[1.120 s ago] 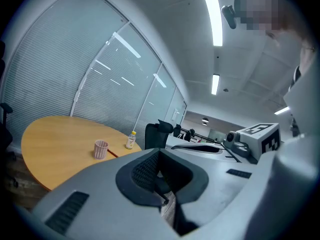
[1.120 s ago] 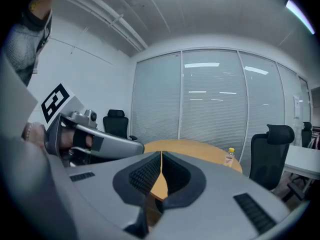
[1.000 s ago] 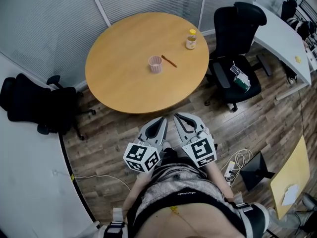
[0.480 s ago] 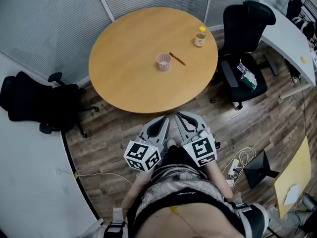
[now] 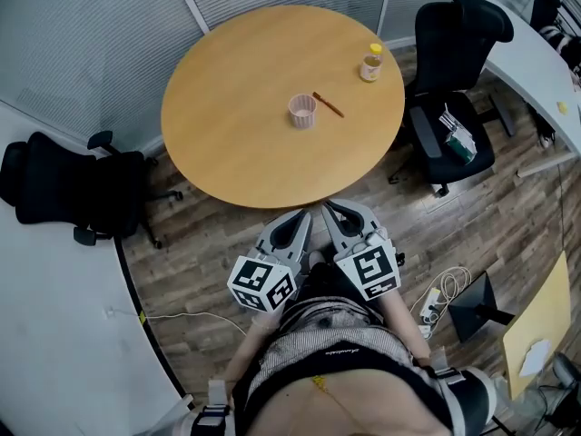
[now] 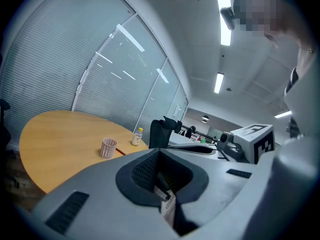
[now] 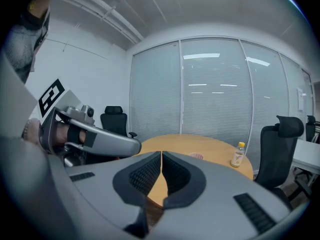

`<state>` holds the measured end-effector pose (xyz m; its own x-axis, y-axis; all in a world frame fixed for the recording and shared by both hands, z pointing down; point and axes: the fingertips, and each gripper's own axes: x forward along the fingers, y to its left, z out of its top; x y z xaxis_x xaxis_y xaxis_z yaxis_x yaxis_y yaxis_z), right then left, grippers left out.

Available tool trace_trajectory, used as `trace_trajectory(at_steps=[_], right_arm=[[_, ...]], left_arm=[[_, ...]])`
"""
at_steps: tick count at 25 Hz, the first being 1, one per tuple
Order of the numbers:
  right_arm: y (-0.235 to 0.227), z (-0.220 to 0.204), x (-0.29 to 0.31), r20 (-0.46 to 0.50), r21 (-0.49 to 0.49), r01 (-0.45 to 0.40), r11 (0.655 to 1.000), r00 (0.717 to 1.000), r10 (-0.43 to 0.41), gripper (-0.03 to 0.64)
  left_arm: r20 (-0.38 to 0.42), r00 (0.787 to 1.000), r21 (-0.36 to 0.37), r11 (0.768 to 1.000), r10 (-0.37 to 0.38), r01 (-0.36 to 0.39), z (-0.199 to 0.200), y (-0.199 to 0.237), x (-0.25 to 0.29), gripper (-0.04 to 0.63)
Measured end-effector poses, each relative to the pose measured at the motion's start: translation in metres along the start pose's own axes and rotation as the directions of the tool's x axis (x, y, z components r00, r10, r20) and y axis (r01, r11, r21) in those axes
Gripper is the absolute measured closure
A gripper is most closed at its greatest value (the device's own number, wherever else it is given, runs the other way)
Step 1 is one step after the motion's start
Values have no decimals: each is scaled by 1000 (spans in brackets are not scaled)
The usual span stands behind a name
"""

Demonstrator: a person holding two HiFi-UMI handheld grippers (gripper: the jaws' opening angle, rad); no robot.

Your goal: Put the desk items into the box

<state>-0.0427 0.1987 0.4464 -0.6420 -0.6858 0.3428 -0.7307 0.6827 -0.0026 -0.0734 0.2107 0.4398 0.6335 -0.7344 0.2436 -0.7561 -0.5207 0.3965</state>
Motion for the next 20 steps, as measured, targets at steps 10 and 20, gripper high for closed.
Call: trace_trajectory(at_steps=[10, 20], right_arm=[[-55, 31, 37, 33, -39, -51, 998, 998, 53, 594], [-96, 50, 74, 32, -64, -119, 991, 992, 122, 594]], left_arm=[[36, 998, -6, 999, 46, -46, 34, 22, 59, 597], [53, 993, -16, 994, 109, -108, 60, 48, 101, 597]])
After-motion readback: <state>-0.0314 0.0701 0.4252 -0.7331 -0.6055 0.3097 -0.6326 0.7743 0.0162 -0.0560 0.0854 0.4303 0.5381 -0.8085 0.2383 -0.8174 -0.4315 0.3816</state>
